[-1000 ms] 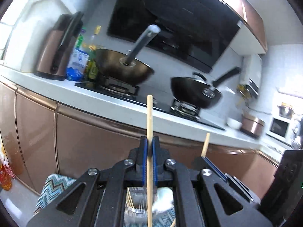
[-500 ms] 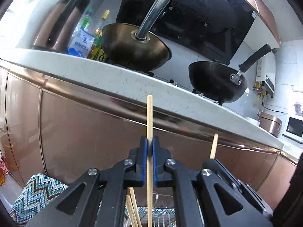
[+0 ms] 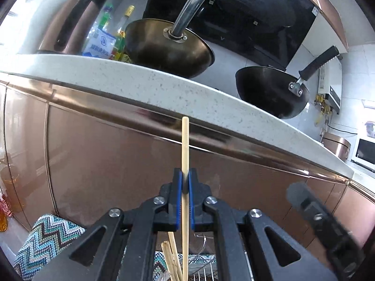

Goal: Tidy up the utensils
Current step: 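Open both tools and pull them back from the holder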

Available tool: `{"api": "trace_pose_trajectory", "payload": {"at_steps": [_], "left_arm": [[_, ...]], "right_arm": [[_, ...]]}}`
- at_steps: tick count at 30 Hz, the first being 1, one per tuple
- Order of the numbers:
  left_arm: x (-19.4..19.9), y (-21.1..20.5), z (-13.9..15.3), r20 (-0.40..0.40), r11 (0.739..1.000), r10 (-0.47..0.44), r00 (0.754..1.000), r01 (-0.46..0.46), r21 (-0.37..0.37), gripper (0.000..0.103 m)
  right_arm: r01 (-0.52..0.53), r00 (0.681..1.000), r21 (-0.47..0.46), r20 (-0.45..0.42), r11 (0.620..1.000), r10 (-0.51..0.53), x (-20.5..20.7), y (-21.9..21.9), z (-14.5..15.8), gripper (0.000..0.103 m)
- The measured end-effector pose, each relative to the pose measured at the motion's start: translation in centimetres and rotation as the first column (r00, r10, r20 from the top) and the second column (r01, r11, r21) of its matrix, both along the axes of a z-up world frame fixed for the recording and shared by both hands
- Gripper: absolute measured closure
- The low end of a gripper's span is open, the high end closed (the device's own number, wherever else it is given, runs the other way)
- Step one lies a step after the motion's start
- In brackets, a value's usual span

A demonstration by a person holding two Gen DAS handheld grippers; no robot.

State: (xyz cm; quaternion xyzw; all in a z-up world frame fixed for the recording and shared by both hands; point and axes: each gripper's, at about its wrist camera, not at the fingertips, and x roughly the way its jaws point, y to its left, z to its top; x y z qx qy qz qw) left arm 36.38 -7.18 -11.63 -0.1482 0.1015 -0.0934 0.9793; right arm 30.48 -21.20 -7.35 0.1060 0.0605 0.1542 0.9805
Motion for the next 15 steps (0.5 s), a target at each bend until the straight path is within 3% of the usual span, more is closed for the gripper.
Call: {"api": "trace_pose_trajectory", "payload": {"at_steps": [9, 11, 13, 15], "left_arm": [[0.1, -1.0, -0.8, 0.004, 1.000, 0.005, 1.000, -0.005, -0.006, 0.095], [0.0, -1.0, -1.1, -0.013, 1.000, -0.004, 1.000, 0.004, -0.002, 0.080], [-0.4, -0.8, -1.2, -0.020, 1.000, -0.010, 1.000, 0.010, -0.010, 0.072], [-1.0, -0.7, -0.8, -0.018, 1.000, -0.005, 1.000, 0.005, 0.006, 0.072]], "right_arm": [[0.040, 0.999, -0.001, 0.000, 0.999, -0.040, -1.6, -1.9, 0.5, 0.097], [0.050, 0.999, -0.004, -0.009, 0.999, -0.050, -1.8, -2.3, 0.3, 0.097], [0.056, 0.998, -0.003, -0.021, 0.998, -0.056, -2.0, -2.5, 0.2, 0.095], [0.061, 0.997, -0.009, -0.036, 0.998, -0.061, -2.4, -2.7, 0.0, 0.092]]}}
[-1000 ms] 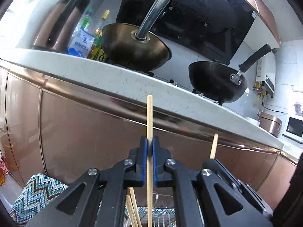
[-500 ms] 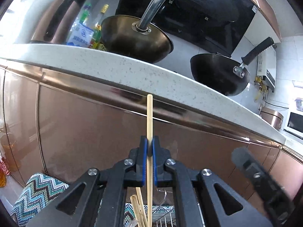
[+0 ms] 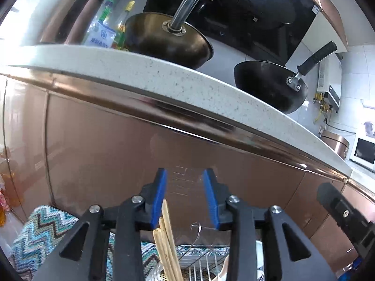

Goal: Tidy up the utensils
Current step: 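Open both tools and pull them back from the holder, then grasp a chopstick from the cloth with the right tool and lift it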

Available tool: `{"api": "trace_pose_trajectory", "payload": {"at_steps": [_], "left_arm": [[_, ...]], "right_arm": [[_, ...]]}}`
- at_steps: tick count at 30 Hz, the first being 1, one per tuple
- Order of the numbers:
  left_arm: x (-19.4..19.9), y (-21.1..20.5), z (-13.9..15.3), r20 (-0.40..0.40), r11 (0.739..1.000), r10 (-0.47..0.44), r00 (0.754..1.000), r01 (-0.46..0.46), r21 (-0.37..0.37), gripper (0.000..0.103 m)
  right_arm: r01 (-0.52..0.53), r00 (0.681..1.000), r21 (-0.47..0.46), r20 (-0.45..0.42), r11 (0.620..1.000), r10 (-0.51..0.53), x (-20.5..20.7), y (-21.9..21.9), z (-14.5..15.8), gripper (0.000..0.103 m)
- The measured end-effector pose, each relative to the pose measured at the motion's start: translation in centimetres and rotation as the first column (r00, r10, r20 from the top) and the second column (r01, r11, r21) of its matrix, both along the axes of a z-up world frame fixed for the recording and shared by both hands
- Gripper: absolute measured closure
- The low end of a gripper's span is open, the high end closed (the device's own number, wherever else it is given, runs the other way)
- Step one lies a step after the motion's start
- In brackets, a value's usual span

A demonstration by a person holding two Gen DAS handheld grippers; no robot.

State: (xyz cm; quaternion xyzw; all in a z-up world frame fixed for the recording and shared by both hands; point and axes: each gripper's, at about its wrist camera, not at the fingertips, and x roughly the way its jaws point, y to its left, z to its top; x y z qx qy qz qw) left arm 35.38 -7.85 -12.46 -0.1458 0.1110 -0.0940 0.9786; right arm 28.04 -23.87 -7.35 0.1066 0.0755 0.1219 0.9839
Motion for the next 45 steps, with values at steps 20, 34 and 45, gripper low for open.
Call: {"api": "trace_pose_trajectory", "payload": {"at_steps": [20, 34, 45], "left_arm": [[-13.0, 9.8, 0.1, -0.193, 0.994, 0.064, 0.979, -0.046, 0.099, 0.065], [-16.0, 17.2, -4.2, -0.290, 0.994, 0.098, 0.952, -0.077, 0.081, 0.065], [-15.4, 17.4, -6.0, -0.340, 0.995, 0.088, 0.936, -0.066, 0.074, 0.065]], "right_arm": [[-0.384, 0.794, -0.233, -0.576, 0.893, 0.191, -2.6, 9.4, -10.6, 0.078], [-0.517, 0.632, -0.386, -0.774, 0.764, 0.037, 4.6, 15.7, -17.8, 0.084], [-0.551, 0.599, -0.398, -0.801, 0.734, 0.016, 5.6, 16.9, -19.3, 0.098]]}}
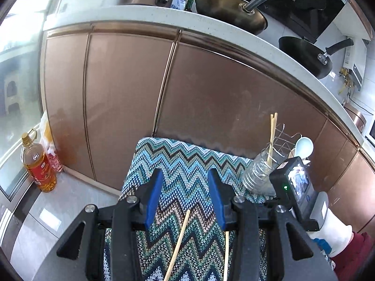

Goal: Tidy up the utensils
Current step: 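Grasp a chopstick from the cloth with the right tool and lift it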

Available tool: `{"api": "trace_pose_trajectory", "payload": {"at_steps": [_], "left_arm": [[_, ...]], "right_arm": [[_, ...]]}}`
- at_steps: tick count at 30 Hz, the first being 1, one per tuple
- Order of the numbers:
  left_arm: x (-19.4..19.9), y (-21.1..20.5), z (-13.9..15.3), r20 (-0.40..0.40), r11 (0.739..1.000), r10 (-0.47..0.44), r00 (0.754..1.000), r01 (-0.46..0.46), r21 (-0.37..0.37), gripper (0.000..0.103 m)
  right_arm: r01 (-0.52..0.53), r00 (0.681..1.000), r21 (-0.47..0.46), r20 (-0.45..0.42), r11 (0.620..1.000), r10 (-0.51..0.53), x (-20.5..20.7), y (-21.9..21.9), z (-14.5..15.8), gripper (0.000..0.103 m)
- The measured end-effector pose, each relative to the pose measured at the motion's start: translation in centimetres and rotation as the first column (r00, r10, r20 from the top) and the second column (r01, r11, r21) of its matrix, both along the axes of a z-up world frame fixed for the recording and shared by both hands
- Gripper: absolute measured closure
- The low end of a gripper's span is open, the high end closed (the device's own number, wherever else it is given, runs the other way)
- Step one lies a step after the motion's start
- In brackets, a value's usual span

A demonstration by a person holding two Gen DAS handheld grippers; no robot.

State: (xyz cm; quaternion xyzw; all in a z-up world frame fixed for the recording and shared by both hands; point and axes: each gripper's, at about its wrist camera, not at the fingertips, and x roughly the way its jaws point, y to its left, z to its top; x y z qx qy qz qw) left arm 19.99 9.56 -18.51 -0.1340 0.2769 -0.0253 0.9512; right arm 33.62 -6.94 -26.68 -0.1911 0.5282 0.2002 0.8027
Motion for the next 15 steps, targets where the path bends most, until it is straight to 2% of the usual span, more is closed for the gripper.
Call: {"api": "trace_pose_trajectory", "payload": {"at_steps": [4, 8, 15], "left_arm": [[-0.4, 0.0, 0.3, 0.001, 1.000, 0.005, 1.000, -0.005, 0.011, 0.065], [-1.0, -0.1, 0.4, -0.004, 1.000, 0.009, 1.000, -0.009, 0.012, 0.065], [-1.7, -0.7, 0.5, -0.009, 1.000, 0.001, 1.000, -0.001, 0.017, 0.065]], "right_arm": [[0.009, 1.000, 0.064, 0.021, 0.998, -0.010, -1.3, -1.2, 1.4, 0.098], [-0.003, 0.996, 0.142, 0.083, 0.990, -0.009, -3.3, -2.2, 3.6, 0.098], [-0.037, 0.972, 0.313, 0.232, 0.949, -0.039, -7.3, -4.0, 9.0, 0.098]]}}
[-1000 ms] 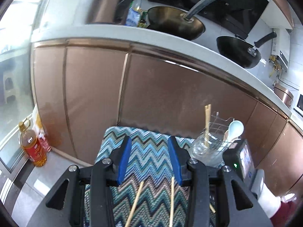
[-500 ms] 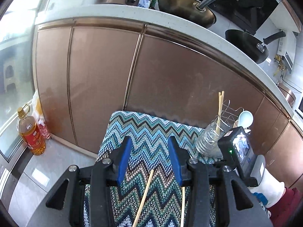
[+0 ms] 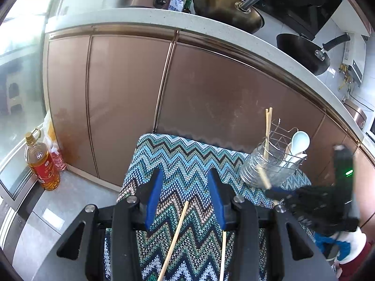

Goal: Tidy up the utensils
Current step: 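Grasp a chopstick from the cloth with the right tool and lift it, then lower the chopstick into the clear holder and open the right tool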

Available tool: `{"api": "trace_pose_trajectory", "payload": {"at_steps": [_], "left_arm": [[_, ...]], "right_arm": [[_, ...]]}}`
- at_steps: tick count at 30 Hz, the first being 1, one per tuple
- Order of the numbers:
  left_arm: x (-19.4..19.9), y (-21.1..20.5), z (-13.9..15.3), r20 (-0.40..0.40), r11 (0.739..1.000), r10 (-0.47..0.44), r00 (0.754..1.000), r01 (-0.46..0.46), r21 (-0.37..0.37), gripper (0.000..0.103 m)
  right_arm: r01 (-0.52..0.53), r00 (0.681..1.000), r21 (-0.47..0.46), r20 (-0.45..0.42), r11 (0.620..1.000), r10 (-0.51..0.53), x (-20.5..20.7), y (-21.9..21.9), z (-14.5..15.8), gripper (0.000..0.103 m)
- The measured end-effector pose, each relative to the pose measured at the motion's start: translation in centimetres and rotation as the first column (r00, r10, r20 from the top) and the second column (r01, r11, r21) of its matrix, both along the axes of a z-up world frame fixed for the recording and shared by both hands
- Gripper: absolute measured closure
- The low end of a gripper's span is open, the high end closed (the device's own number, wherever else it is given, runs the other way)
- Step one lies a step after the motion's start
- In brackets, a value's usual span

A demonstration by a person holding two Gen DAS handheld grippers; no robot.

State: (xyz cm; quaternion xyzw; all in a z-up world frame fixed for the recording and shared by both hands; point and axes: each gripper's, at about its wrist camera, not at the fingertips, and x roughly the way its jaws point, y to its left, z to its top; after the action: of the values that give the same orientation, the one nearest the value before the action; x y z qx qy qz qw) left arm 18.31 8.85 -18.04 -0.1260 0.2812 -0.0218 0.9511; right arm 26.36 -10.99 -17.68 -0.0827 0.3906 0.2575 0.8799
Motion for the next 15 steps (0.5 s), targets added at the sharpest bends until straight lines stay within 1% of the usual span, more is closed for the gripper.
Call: {"api": "trace_pose_trajectory", "payload": {"at_steps": [1, 3, 4, 5, 7, 9, 10, 12, 15], "left_arm": [[0.0, -0.1, 0.0, -0.002, 1.000, -0.001, 1.000, 0.001, 0.000, 0.065], [0.0, -0.3, -0.1, -0.004, 1.000, -0.001, 1.000, 0.001, 0.000, 0.065], [0.1, -0.3, -0.2, -0.005, 1.000, -0.001, 1.000, 0.001, 0.001, 0.065], [0.1, -0.3, -0.3, -0.007, 1.000, -0.001, 1.000, 0.001, 0.002, 0.065], [0.4, -0.4, -0.5, -0.012, 1.000, -0.002, 1.000, 0.002, 0.002, 0.065], [0.7, -0.3, -0.8, -0.017, 1.000, -0.001, 1.000, 0.001, 0.003, 0.065], [0.9, -0.3, -1.0, -0.022, 1.000, 0.000, 1.000, 0.000, 0.001, 0.065], [1.2, 0.0, -1.4, -0.028, 1.000, 0.003, 1.000, -0.003, -0.006, 0.065], [1.8, 0.5, -2.1, -0.041, 1.000, 0.010, 0.999, -0.011, -0.016, 0.065]], "right_arm": [[0.007, 0.999, 0.039, 0.033, 0.999, -0.009, -0.4, -0.4, 1.2, 0.098], [0.023, 0.995, 0.085, 0.091, 0.996, -0.031, -0.5, -1.2, 2.8, 0.098], [0.036, 0.988, 0.110, 0.142, 0.993, -0.052, -0.6, -1.6, 4.2, 0.098], [0.043, 0.983, 0.127, 0.174, 0.991, -0.065, -0.5, -1.8, 4.9, 0.098], [0.069, 0.958, 0.171, 0.263, 0.983, -0.113, -0.5, -2.4, 7.1, 0.098], [0.106, 0.907, 0.204, 0.380, 0.973, -0.179, -0.2, -3.0, 9.6, 0.098], [0.116, 0.885, 0.229, 0.418, 0.966, -0.206, 0.1, -3.3, 10.5, 0.098], [0.140, 0.843, 0.280, 0.470, 0.950, -0.263, 1.1, -3.6, 11.7, 0.098], [0.173, 0.788, 0.329, 0.519, 0.928, -0.331, 3.1, -3.6, 12.1, 0.098]]}}
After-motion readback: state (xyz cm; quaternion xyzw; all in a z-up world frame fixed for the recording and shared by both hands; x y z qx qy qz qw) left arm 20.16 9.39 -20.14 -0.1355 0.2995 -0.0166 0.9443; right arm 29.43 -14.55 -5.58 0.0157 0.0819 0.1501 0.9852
